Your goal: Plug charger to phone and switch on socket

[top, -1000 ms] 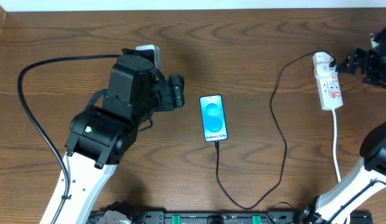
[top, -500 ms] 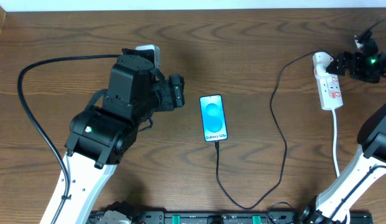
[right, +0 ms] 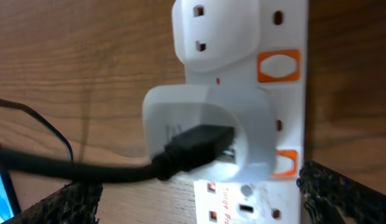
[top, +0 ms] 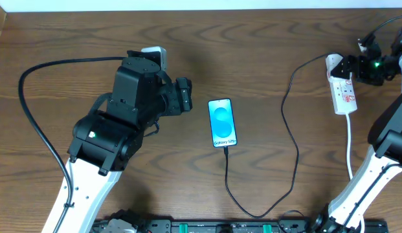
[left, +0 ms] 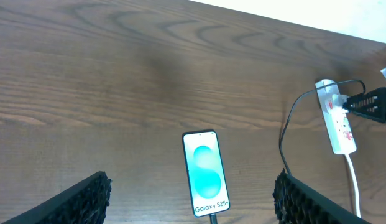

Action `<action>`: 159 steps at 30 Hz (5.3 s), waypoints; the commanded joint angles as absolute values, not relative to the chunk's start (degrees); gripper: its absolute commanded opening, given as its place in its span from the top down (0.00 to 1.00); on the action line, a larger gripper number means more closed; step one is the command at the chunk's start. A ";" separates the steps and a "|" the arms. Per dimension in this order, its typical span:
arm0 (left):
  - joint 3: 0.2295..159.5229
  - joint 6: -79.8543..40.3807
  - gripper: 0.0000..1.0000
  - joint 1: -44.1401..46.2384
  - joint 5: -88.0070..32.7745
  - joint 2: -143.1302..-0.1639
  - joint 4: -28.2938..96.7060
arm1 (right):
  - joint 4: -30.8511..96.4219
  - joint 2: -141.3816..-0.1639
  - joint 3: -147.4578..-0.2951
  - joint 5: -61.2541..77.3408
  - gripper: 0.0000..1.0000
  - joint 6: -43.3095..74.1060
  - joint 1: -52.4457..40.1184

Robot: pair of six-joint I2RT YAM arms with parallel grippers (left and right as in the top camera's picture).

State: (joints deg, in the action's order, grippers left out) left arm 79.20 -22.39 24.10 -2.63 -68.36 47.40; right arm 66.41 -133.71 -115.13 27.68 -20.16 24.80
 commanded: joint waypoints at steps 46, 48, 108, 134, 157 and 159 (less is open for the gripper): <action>79.85 -21.45 0.16 23.81 -1.89 -68.16 47.40 | 61.04 -135.00 -100.99 32.05 0.01 -13.69 20.71; 79.85 -21.45 0.16 23.81 -1.89 -68.16 47.40 | 60.90 -135.00 -101.62 30.20 0.01 -13.69 20.95; 79.85 -21.45 0.16 23.81 -1.89 -68.16 47.40 | 64.99 -134.91 -114.85 31.11 0.01 -16.29 23.55; 79.85 -21.45 0.16 23.81 -1.89 -68.16 47.40 | 64.97 -135.00 -113.89 31.64 0.01 -15.22 22.39; 79.85 -21.45 0.16 23.81 -1.89 -68.16 47.40 | 62.37 -134.93 -107.53 31.35 0.01 -14.57 22.55; 79.85 -21.45 0.16 23.81 -1.89 -68.16 47.40 | 62.35 -134.89 -108.60 30.15 0.01 -13.78 22.85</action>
State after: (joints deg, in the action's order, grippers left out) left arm 79.20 -22.37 24.10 -2.61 -68.36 47.40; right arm 60.80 -133.01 -110.17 29.93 -15.66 23.55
